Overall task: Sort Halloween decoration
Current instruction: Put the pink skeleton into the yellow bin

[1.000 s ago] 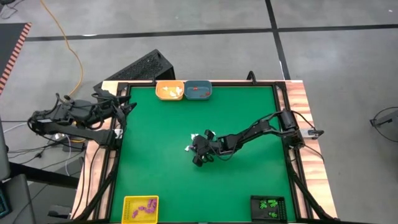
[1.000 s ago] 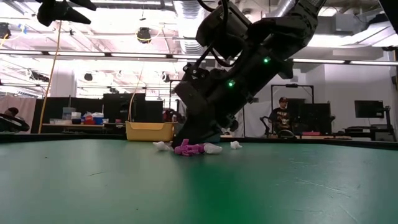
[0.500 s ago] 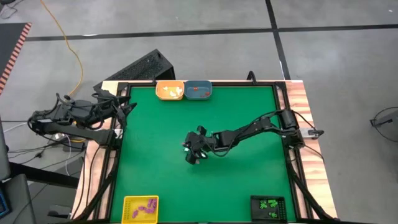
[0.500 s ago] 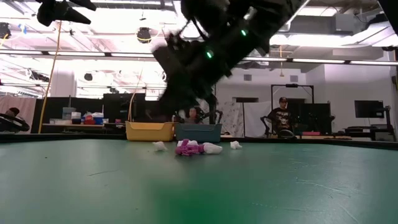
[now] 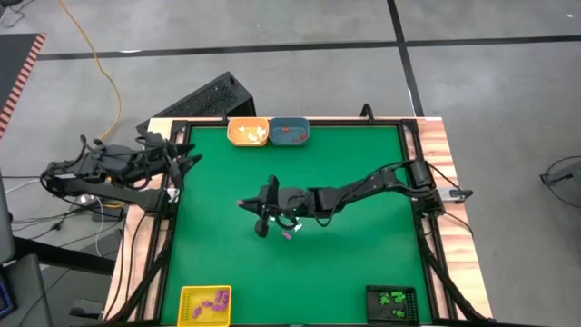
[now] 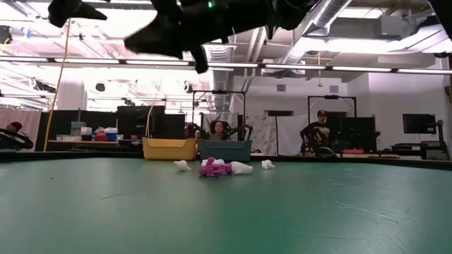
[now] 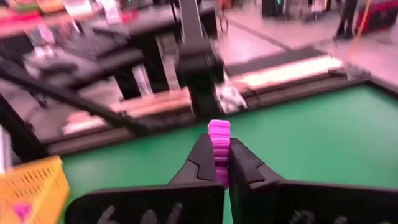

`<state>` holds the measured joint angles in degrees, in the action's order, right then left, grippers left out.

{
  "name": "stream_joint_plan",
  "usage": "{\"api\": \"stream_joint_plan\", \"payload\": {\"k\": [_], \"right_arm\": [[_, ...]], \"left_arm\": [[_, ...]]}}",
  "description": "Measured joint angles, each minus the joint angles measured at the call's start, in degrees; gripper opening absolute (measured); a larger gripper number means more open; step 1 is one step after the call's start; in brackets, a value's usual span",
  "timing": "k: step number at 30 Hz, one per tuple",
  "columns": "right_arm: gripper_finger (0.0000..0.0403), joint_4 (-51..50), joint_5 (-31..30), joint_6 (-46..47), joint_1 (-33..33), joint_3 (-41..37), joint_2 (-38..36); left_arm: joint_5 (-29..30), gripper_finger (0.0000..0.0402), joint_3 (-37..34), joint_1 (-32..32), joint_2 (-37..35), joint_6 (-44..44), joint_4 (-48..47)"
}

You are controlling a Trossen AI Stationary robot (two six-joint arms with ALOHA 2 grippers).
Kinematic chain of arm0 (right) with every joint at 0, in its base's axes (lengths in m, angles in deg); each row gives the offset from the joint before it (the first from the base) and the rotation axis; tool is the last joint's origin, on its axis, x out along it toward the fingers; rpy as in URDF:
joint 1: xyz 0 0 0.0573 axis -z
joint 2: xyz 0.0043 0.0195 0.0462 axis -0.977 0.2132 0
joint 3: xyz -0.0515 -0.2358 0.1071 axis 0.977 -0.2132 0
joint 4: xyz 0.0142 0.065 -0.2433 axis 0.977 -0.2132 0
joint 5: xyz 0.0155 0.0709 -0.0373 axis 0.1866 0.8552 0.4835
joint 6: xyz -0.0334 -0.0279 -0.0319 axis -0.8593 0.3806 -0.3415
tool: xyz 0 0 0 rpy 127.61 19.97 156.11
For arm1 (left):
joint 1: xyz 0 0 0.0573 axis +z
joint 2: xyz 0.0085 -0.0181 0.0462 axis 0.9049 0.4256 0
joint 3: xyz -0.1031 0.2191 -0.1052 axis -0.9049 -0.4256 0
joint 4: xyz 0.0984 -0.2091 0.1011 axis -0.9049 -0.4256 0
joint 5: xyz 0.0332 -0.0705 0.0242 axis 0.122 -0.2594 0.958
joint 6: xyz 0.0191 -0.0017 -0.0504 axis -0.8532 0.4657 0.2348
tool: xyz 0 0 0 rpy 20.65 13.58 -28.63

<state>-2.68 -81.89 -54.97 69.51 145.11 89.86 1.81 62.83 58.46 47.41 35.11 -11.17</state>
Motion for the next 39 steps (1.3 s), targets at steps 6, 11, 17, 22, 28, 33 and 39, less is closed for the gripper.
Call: {"api": "stream_joint_plan", "payload": {"k": [6,11,17,22,28,33,39], "right_arm": [[0.0009,3.44,0.19,-0.02,-1.87,4.27,3.39],[0.0009,1.68,0.6,-0.17,-3.89,14.21,9.96],[0.0009,-3.87,2.0,-0.22,-5.53,27.04,18.32],[0.0009,-4.86,5.36,-0.16,-7.0,36.22,25.16],[0.0009,-5.38,9.92,-0.1,-9.17,45.26,32.24],[0.0009,-6.8,11.82,1.03,-11.5,47.72,33.85],[0.0009,-10.22,12.9,4.0,-14.12,47.71,33.9]], "left_arm": [[-4.83,0.0231,0.0,0.0,0.0,-2.54,2.86],[-8.78,0.0231,0.25,0.0,-0.05,-4.62,4.22],[-11.49,0.0231,2.77,0.0,-0.09,-6.29,4.22],[-12.71,0.0231,5.31,0.0,-0.11,-7.3,4.26],[-14.35,0.0231,7.83,0.0,-0.11,-8.26,4.12],[-15.13,0.0231,9.03,0.0,-0.11,-8.99,4.18],[-15.13,0.0231,9.16,0.0,-0.11,-9.01,3.73]]}}
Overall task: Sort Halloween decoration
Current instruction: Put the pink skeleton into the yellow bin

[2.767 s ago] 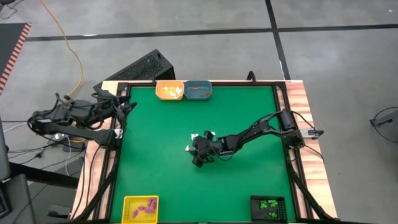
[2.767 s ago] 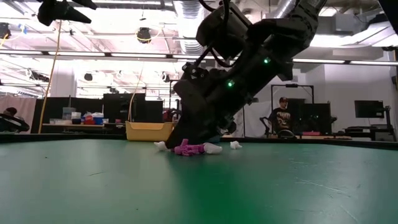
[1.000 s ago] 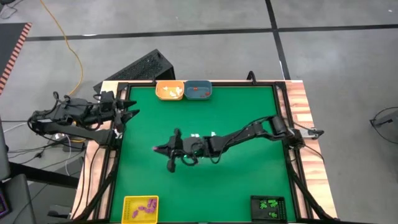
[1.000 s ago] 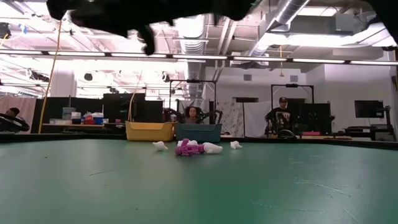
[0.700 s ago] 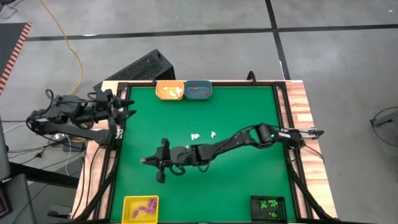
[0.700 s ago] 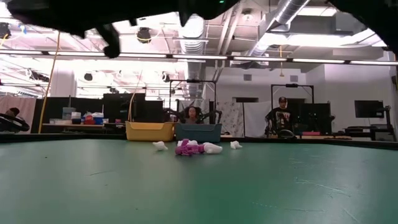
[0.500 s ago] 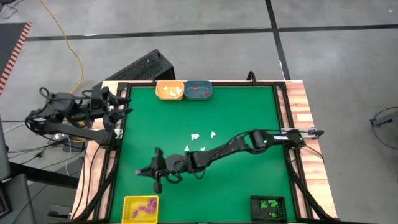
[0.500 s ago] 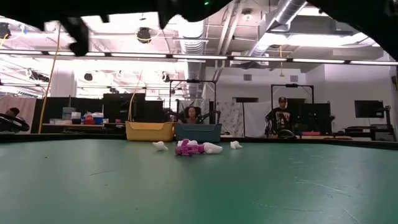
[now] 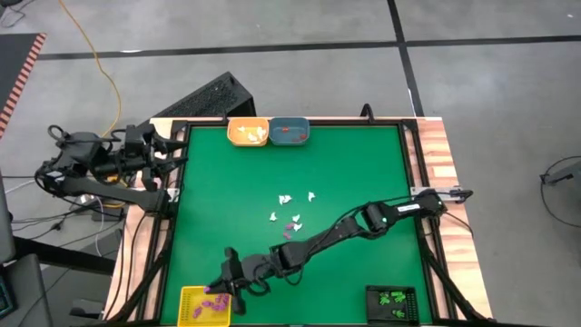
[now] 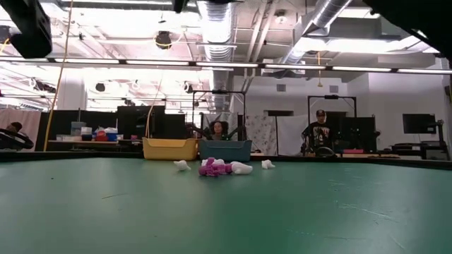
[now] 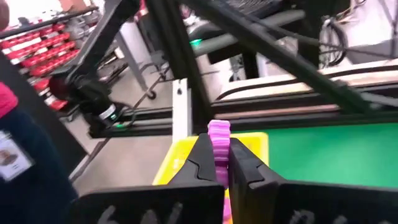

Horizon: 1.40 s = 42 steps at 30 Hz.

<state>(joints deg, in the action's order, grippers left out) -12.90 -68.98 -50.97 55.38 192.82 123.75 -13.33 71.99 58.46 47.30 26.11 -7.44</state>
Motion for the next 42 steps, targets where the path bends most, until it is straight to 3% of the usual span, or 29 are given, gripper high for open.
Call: {"api": "stream_joint_plan", "payload": {"k": [8,13,20,30,42], "right_arm": [[0.0009,-2.05,-0.05,1.89,-2.28,-0.02,-0.03],[0.0009,5.02,-1.04,3.46,-2.47,0.03,2.92],[0.0011,4.79,-2.43,5.01,-2.47,0.04,3.45],[0.0062,4.48,-2.52,5.01,-2.29,0.02,3.45],[0.0072,3.67,-2.5,6.92,-2.32,0.02,3.45]], "left_arm": [[0.65,0.0231,0.0,0.0,0.0,1.35,-2.26],[1.58,0.0231,0.0,0.0,0.02,2.26,-2.73],[1.57,0.0231,0.0,0.0,0.02,3.32,-2.76],[1.57,0.0231,0.0,0.0,0.01,4.03,-2.73],[1.59,0.0231,0.0,0.0,0.02,4.09,-2.7]]}}
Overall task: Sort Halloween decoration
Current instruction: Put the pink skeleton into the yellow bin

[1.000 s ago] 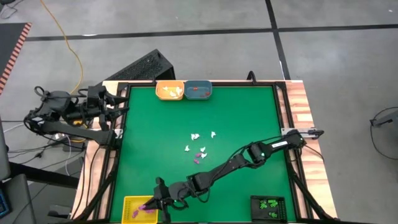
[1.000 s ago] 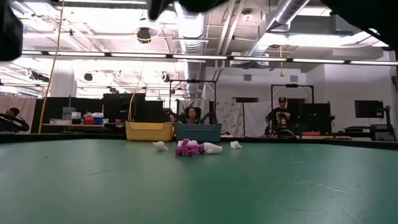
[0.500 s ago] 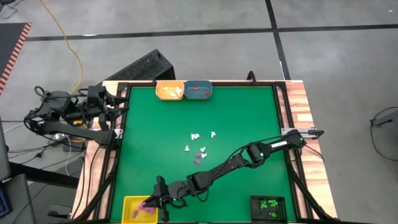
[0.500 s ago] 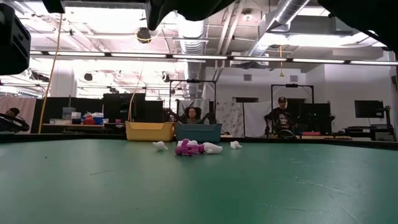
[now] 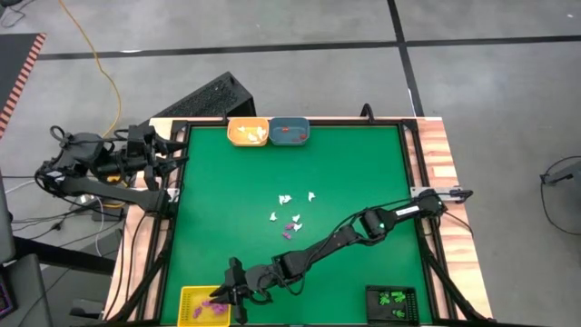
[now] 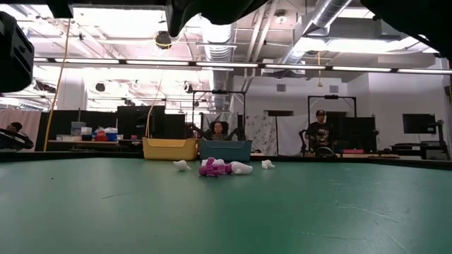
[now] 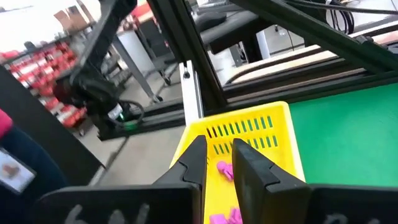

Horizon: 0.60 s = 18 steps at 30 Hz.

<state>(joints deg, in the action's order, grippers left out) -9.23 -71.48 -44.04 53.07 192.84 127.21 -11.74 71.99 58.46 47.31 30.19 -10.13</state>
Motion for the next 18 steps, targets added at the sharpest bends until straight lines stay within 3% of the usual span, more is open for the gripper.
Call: {"api": "stream_joint_plan", "payload": {"k": [9,18], "right_arm": [[0.0072,-0.03,0.32,-1.97,2.42,-0.04,-4.67],[0.0072,-29.68,0.48,-11.82,6.91,-0.02,-19.45]], "left_arm": [[0.03,0.0231,0.0,0.0,0.01,0.07,0.2],[2.16,0.0231,0.0,0.0,0.01,0.98,0.2]]}}
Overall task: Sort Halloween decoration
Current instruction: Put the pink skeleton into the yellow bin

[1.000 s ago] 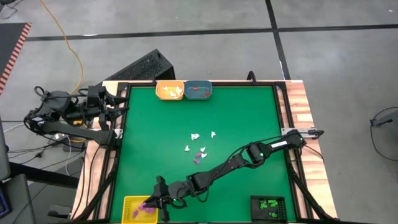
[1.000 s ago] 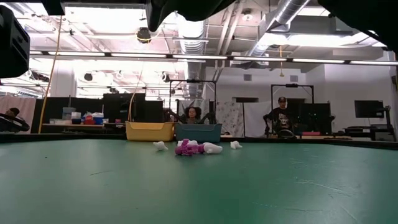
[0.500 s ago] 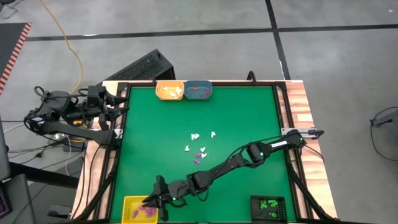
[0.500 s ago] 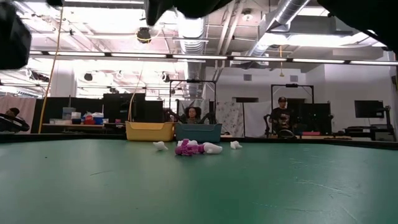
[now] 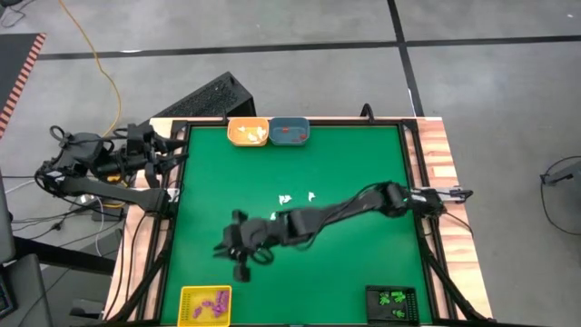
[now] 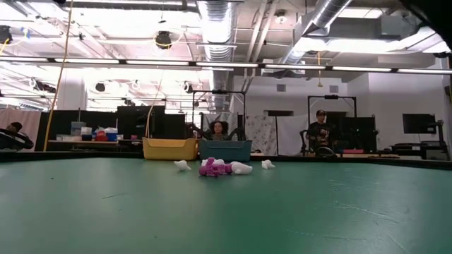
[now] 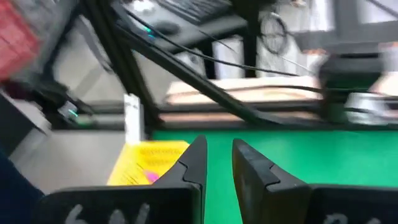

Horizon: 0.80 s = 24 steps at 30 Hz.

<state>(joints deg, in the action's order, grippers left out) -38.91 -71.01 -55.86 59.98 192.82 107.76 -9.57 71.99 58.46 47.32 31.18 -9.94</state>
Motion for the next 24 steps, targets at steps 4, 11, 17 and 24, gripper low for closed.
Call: {"api": "stream_joint_plan", "payload": {"k": [4,11,17,24], "right_arm": [[0.0072,-15.37,-1.06,-5.49,1.75,0.02,-7.94],[0.0072,-40.41,-5.78,-6.8,4.87,0.02,-21.15],[0.0072,-55.68,-6.28,-6.76,5.87,0.02,-30.64],[0.0065,-64.14,-8.48,-8.46,7.05,-6.06,-41.99]], "left_arm": [[1.09,0.0231,0.0,0.02,0.0,0.0,-0.02],[1.17,0.0231,0.0,0.02,0.0,-0.95,-0.02],[1.66,0.0231,0.0,0.02,0.0,-0.77,-0.07],[5.24,0.0231,0.0,0.02,0.0,-0.5,-0.07]]}}
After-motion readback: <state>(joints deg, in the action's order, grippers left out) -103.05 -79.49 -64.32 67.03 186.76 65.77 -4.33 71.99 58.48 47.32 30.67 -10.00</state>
